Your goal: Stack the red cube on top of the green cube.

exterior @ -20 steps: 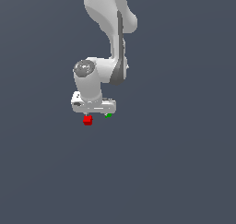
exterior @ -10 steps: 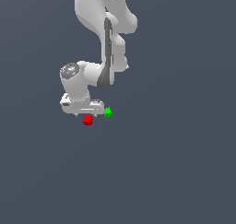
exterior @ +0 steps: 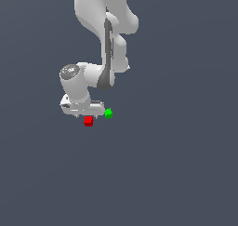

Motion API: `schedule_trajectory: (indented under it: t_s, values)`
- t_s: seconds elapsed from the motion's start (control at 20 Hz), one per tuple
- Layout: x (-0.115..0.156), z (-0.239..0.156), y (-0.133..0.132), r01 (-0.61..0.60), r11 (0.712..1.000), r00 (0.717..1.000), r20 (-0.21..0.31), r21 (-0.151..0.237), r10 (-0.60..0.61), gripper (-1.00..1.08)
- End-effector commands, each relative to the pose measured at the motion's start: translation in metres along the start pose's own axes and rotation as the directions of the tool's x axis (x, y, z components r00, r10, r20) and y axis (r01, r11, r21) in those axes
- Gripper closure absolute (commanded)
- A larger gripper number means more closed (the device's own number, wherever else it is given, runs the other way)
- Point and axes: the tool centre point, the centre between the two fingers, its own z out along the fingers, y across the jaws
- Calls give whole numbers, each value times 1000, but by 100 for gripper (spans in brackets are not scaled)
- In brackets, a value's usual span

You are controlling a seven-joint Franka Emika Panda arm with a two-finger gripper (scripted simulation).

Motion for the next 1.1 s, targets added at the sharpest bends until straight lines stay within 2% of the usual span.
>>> schedule_trajectory:
  t_s: [0.0, 0.5, 0.75, 0.8, 1.05]
  values:
    - [0, 3, 0, 0, 1000, 1000, 1, 0, 0, -92]
    - [-1, 43, -1, 0, 1000, 1000, 1, 0, 0, -92]
    - [0, 49, -1, 0, 1000, 1000, 1, 0, 0, -92]
    - [0, 49, -1, 0, 1000, 1000, 1, 0, 0, 108]
    - [0, 49, -1, 0, 1000, 1000, 1, 0, 0, 108]
